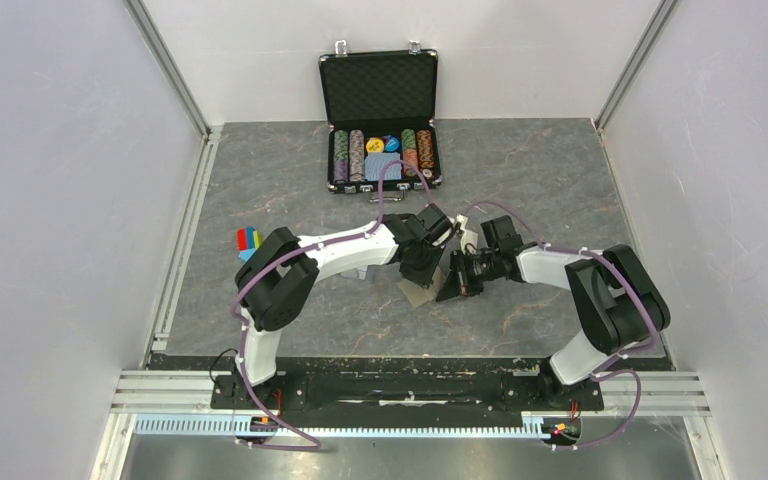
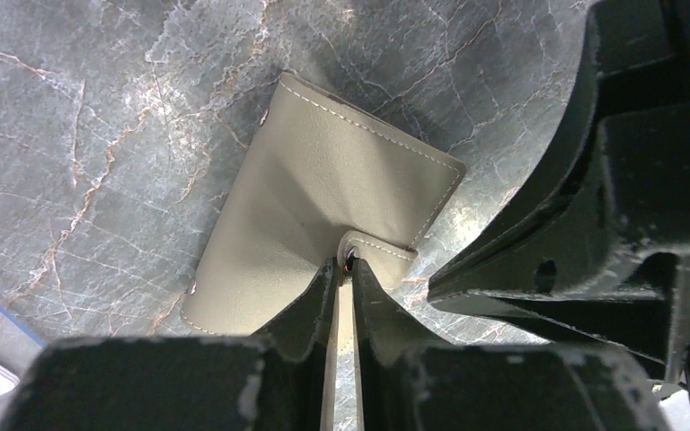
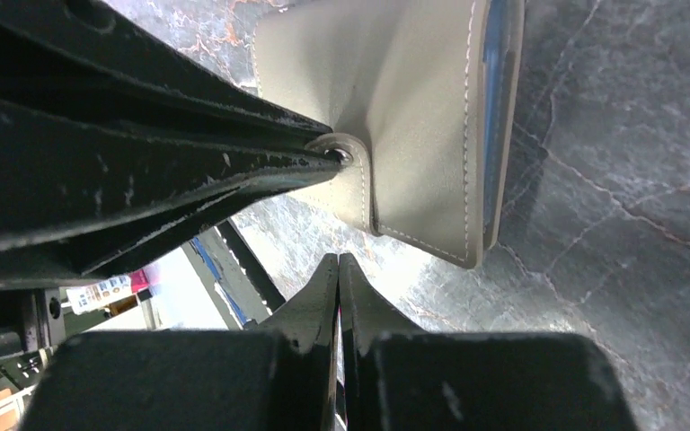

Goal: Put the credit cards into the card holder
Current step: Close the card holder at the center of the board.

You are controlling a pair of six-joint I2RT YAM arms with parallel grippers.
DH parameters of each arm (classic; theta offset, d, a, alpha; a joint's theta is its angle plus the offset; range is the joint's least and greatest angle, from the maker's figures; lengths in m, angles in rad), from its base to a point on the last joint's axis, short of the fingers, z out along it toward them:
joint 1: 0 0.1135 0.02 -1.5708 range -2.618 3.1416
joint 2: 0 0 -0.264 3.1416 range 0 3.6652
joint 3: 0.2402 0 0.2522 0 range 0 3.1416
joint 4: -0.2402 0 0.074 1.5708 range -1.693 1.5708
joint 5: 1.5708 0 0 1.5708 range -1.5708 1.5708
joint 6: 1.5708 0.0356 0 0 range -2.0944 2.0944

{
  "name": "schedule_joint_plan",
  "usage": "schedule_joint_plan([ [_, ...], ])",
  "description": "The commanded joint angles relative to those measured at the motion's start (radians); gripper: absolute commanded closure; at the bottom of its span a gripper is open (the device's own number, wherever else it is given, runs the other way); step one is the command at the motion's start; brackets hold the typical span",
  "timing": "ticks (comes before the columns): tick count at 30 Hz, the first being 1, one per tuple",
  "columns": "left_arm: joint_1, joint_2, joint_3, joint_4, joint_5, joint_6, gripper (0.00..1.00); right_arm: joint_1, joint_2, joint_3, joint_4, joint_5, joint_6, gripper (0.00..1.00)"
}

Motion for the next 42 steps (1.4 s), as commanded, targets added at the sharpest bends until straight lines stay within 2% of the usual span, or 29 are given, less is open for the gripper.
schedule_joint_plan([
  [1,0.001,0.007,0.002,-0.022,-0.012,-0.009,0.85,0.006,0.019,0.058,0.113,-0.017,0.045,1.0],
  [4,0.0,0.002,-0.001,-0.022,-0.011,-0.009,0.83,0.007,0.056,0.07,0.113,0.024,0.073,1.0],
  [9,0.001,-0.014,-0.014,-0.001,0.014,-0.007,0.74,0.007,0.118,0.075,0.138,0.083,0.092,1.0],
  [15,0.01,-0.058,-0.022,0.015,0.013,-0.027,0.67,0.007,0.158,0.08,0.052,0.142,0.053,1.0],
  [23,0.083,-0.155,-0.136,0.121,0.084,-0.109,0.65,0.007,0.163,0.056,0.027,0.162,0.036,1.0],
  [31,0.092,-0.134,-0.171,0.22,0.194,-0.122,0.64,0.007,0.167,0.06,0.025,0.153,0.035,1.0],
  [36,0.092,-0.106,-0.162,0.224,0.208,-0.124,0.66,0.007,0.167,0.055,0.022,0.146,0.033,1.0],
  [40,0.092,-0.096,-0.168,0.223,0.202,-0.113,0.81,0.007,0.172,0.055,0.022,0.136,0.03,1.0],
  [42,0.091,-0.089,-0.168,0.217,0.199,-0.109,0.84,0.007,0.173,0.057,0.022,0.133,0.03,1.0],
])
